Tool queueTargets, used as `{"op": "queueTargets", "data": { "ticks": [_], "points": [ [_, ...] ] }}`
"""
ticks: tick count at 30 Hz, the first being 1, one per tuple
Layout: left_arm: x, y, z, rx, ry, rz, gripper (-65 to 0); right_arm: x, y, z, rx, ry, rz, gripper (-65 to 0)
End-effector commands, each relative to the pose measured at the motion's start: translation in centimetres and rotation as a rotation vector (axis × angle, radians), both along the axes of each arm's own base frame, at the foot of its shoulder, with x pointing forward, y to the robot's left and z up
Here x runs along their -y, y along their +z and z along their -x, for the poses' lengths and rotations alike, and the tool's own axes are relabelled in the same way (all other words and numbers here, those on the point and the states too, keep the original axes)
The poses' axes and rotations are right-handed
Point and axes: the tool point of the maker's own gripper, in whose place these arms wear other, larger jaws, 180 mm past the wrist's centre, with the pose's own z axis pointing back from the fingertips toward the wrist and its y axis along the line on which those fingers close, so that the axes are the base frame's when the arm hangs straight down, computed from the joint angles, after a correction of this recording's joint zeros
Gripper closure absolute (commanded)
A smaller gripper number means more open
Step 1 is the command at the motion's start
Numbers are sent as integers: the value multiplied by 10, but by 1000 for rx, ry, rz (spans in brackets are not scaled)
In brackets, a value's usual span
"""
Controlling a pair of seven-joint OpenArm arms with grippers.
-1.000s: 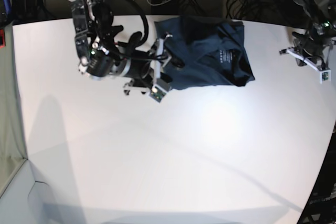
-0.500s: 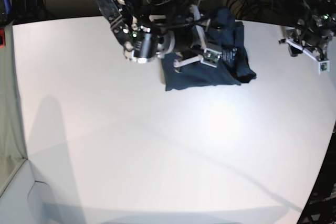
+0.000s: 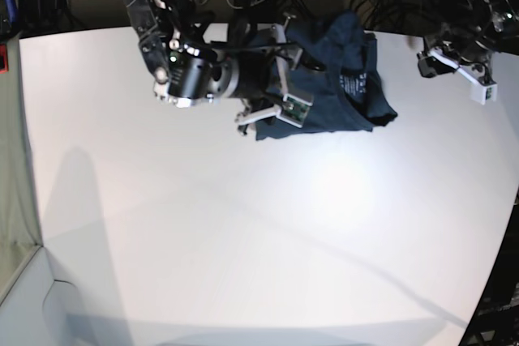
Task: Layout the t-shirt on the table in an organized manner, then fold the t-shirt properly
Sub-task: 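Grasp the folded bundle's edges with both grippers, then rotate the bundle with both grippers to square it on the table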
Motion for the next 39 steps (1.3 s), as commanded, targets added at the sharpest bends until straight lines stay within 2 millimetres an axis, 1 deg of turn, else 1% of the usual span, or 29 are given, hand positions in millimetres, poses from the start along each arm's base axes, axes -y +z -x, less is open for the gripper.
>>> {"op": "queueTargets", "data": {
  "ticks": [1,3,7,11,14,17,19,22,23,25,27,29,32,39],
  "points": [
    [-3,10,-5,33,6,3,-332,-2,9,-2,14,-5,-37,-320],
    [2,14,-9,59,-1,34,-366,-1,7,0,8,-5,-36,-320],
    [16,20,-12,89,-25,117,-429,4,1,4,-5,-6,-19,-320],
    [32,30,-15,113,-66,221,-433,8,-2,5,-7,-4,-7,-320],
    [42,37,-24,149,-78,268,-433,12,-5,5,-7,-3,7,-320],
    [60,28,-34,125,-131,277,-433,12,-5,6,-8,-3,8,-320],
    [79,21,-40,101,-188,293,-433,12,-6,8,-14,-3,8,-320],
    [105,9,-41,62,-234,338,-433,12,-7,10,-19,-3,8,-320],
    [110,8,-43,62,-234,347,-433,12,-7,10,-19,-3,8,-320],
    [112,4,-45,52,-231,332,-433,13,-8,10,-19,-3,10,-320],
    [111,-4,-42,25,-225,307,-433,16,-10,10,-19,-2,21,-320],
    [107,-10,-41,4,-219,278,-433,16,-10,10,-19,-2,21,-320],
    [106,-12,-47,17,-215,250,-433,16,-10,10,-19,-1,22,-320],
    [103,-14,-40,-15,-224,243,-433,21,-12,9,-15,-2,36,-320]
  ]
}}
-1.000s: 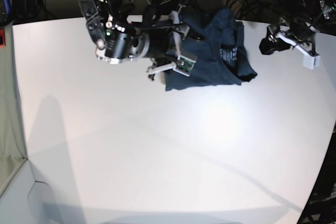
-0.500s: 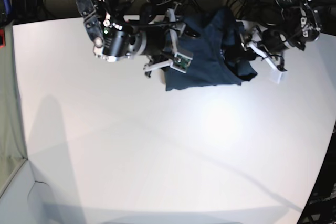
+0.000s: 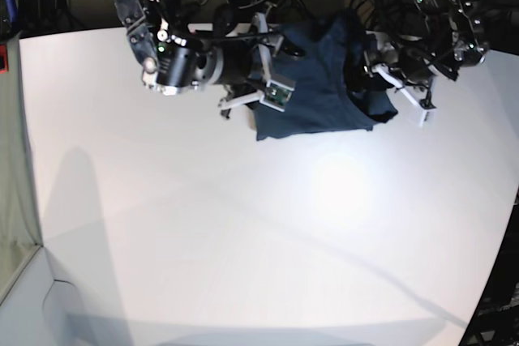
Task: Layout the t-shirt on the table in an organized manner, then fold the t-shirt properly
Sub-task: 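Rotate the bundle with both grippers to square it on the table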
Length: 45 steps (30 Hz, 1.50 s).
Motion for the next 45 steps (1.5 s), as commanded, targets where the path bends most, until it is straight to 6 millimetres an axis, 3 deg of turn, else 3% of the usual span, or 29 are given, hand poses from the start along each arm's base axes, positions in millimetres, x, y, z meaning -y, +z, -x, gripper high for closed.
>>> {"op": "queueTargets", "data": {
  "ticks": [1,5,10,14,24,26,30,34,36,41,45],
  "points": [
    [-2,7,-5,23,-1,-3,-433,-5,13,-6,29,-1,-45,-320],
    [-2,6,-8,28,6,1,-433,-5,14,-7,34,-1,-45,-320],
    [-2,-26,-8,-42,42,-29,-433,-3,13,-11,34,-15,-44,-320],
    [-6,-59,6,-135,53,-87,-433,2,13,-15,37,-33,-40,-320],
    [26,-66,2,-140,-49,-78,-428,5,13,-17,38,-42,-39,-320],
    [30,-66,2,-141,-65,-79,-384,5,13,-17,38,-42,-39,-320],
    [24,-65,2,-139,-72,-97,-200,5,13,-16,35,-42,-39,-320],
    [20,-66,2,-140,-66,-101,-89,5,12,-15,33,-42,-39,-320],
    [19,-65,1,-138,-64,-103,-4,5,12,-14,30,-42,-39,-320],
    [17,-61,-18,-116,-147,-185,0,14,8,-17,33,-53,-17,-320],
    [29,-57,-37,-82,-301,-293,-2,51,5,-38,49,-158,25,-320]
  ]
}}
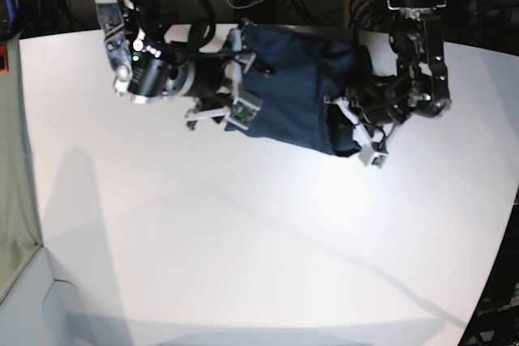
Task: Layout the t-shirt on the table in an organized manner, then fold the t-shirt properly
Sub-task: 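Rotate the bundle with both grippers to square it on the table, then press and smooth the bundle's top with the left gripper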
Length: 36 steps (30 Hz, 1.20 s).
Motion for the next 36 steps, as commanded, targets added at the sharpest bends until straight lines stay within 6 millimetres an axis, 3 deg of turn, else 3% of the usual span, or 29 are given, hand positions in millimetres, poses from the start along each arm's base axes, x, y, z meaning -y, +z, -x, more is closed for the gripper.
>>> {"op": "queueTargets", "data": {
  "ticks": [1,5,8,12,15,20,23,29,36],
  "points": [
    [-16,-24,22,-114,-62,-171,-2,11,10,-13,39,-39,-16,-320],
    [17,-10,-8,40,-253,-243,-2,73,12,-39,70,-210,45,-320],
    [51,4,-29,182,-424,-309,-2,130,12,-46,75,-372,87,-320],
    [97,25,-49,336,-615,-383,-2,183,13,-44,76,-533,121,-320],
    [145,47,-59,453,-735,-397,-2,215,13,-35,68,-631,145,-320],
    [201,49,-57,525,-903,-477,-2,247,4,-10,24,-724,184,-320],
    [219,40,-58,538,-990,-570,-2,261,0,3,4,-766,205,-320],
    [226,23,-58,545,-1066,-668,-2,283,-3,23,-23,-832,234,-320],
    [221,21,-59,542,-1069,-683,-22,286,-4,30,-34,-843,243,-320]
  ]
}}
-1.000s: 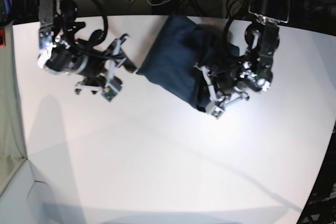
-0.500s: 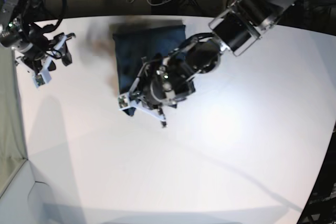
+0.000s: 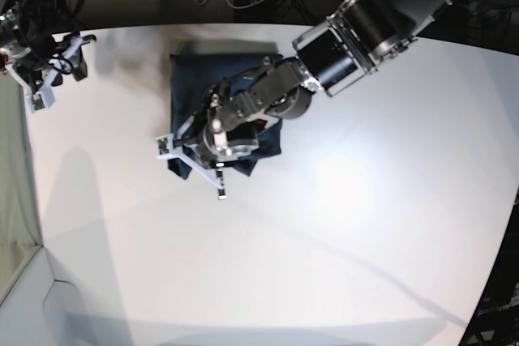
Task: Layout the t-shirt on the table in an organized manner, then fold the t-shirt properly
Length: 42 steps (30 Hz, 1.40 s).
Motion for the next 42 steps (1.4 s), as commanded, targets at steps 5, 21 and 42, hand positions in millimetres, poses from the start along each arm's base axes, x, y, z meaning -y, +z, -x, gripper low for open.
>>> {"op": "queueTargets", "data": {
  "ticks": [5,21,42],
  "points": [
    [-7,5,-8,16,18,-32,-232,-3,8,-6,43,6,-7,-320],
    [-14,150,-82,282,156,271,-605,-13,5,-5,44,0,-36,-320],
    [-295,133,-49,337,826,263,-550,-173,35,-57,194,357,-240,-158]
  ]
}}
